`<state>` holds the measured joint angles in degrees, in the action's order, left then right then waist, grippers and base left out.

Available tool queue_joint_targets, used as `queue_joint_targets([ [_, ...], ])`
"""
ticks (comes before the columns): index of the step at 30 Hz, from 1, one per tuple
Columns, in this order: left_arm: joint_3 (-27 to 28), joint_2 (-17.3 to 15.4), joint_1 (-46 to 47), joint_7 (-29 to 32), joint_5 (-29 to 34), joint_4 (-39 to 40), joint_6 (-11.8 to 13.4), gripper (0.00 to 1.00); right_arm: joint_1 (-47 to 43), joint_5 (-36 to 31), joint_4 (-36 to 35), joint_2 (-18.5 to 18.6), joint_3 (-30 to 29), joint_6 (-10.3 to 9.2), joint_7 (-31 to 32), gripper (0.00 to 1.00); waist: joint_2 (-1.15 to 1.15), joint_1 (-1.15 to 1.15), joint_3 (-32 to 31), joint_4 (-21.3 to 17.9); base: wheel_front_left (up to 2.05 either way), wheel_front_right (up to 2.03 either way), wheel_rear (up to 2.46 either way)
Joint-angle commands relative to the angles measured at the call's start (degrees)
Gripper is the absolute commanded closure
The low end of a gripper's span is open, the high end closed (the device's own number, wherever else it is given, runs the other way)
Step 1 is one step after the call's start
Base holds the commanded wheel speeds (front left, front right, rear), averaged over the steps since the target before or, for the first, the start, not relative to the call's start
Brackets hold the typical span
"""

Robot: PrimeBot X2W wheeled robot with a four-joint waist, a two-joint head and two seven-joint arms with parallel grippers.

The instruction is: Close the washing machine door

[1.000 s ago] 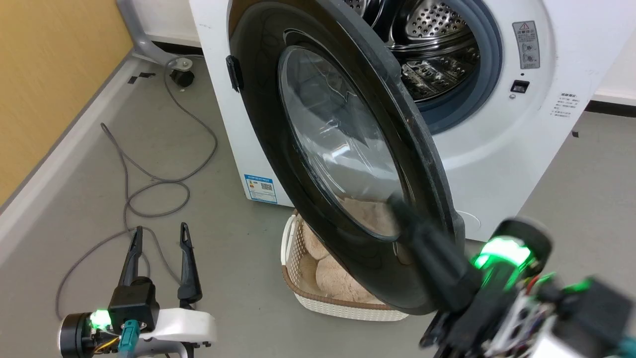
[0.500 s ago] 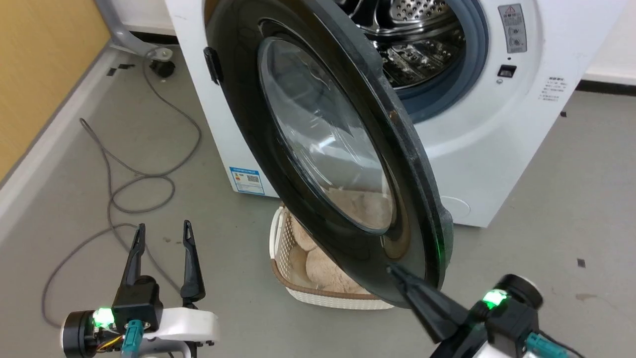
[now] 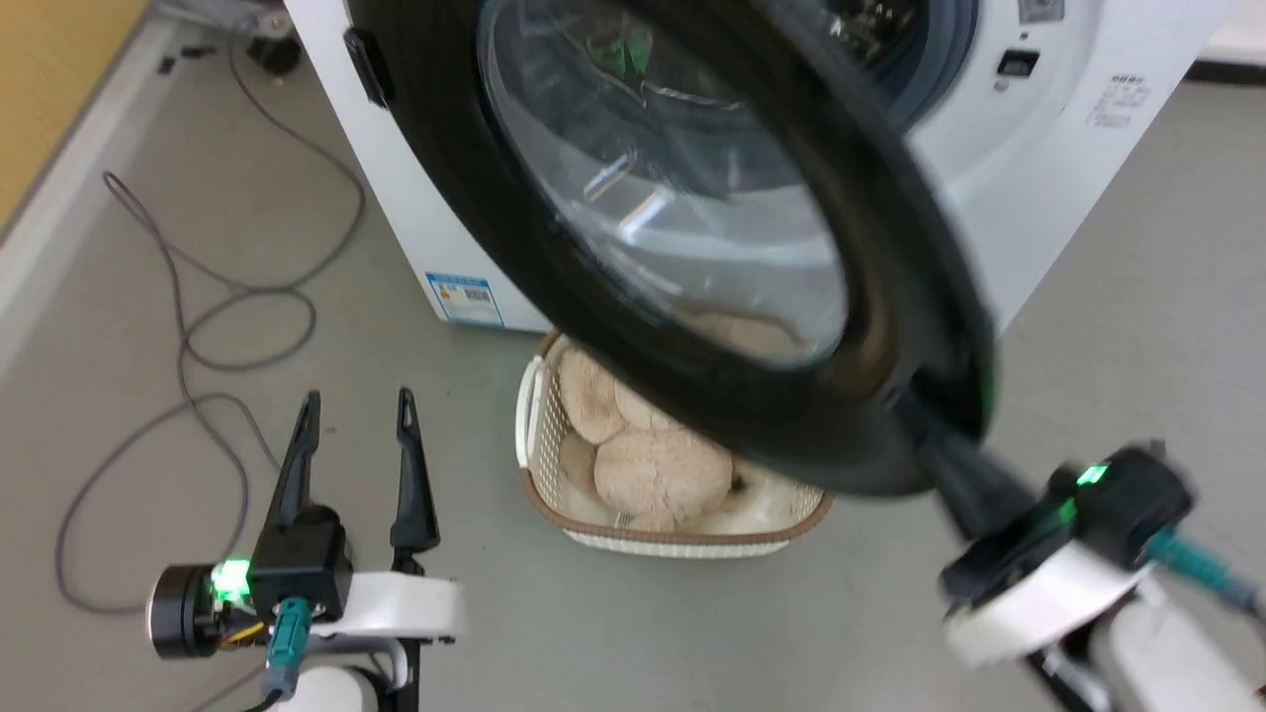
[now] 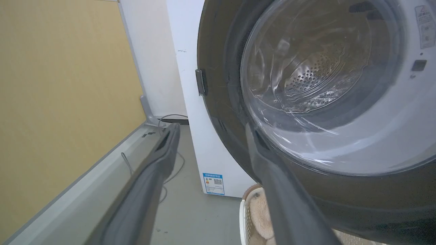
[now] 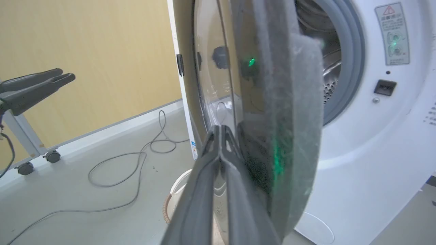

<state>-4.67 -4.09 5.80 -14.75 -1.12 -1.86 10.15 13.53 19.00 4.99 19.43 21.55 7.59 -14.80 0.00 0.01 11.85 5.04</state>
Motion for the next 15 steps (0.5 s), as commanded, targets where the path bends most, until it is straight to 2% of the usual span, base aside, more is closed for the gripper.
queue_joint_targets([
  [1, -0.1, 0.2, 1.1, -0.2, 0.2, 0.3, 0.1, 0.00, 2.0, -0.1, 0.9, 0.4, -1.4, -0.10, -0.2, 1.00, 0.00, -0.01, 1.3, -0.1, 0.00, 0.00, 0.00],
  [9, -1.4, 0.6, 4.2, -0.2, 0.0, 1.6, 0.3, 0.00, 12.2, -2.5, 6.0, 2.0, -8.0, -0.10, -0.2, 1.00, 0.00, -0.01, 6.4, 0.7, 0.00, 0.00, 0.00],
  [15, -2.3, 0.8, 6.6, -0.2, -0.2, 2.2, 0.6, 0.00, 21.0, -2.7, 13.4, 4.4, -8.9, -0.10, -0.2, 1.00, 0.00, -0.01, 10.2, 1.7, 0.00, 0.00, 0.00],
])
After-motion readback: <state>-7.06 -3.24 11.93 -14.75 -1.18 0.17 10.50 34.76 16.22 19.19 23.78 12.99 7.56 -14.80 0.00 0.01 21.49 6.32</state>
